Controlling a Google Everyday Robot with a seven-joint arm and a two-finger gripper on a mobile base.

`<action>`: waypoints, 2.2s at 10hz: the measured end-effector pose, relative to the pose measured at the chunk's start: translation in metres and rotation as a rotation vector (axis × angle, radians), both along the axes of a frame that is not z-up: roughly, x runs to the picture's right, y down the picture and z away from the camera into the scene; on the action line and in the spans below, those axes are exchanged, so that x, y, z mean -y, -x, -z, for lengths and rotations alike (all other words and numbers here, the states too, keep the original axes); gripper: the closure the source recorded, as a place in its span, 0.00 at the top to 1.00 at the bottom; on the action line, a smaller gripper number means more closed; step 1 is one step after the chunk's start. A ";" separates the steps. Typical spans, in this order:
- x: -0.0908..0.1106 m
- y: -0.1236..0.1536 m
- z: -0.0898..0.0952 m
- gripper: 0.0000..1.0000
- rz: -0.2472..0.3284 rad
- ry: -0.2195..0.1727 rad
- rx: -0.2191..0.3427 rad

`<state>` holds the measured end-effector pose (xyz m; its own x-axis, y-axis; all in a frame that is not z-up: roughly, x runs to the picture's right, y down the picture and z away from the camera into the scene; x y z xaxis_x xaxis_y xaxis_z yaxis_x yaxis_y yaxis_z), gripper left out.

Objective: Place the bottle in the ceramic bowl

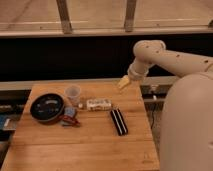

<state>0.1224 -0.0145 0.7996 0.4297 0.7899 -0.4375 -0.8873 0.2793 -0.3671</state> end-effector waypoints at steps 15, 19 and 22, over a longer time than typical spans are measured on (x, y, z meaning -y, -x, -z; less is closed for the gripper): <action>-0.053 0.138 -0.031 0.80 0.311 0.111 0.217; -0.058 0.150 -0.046 0.80 0.321 0.130 0.224; -0.058 0.151 -0.046 0.80 0.323 0.127 0.224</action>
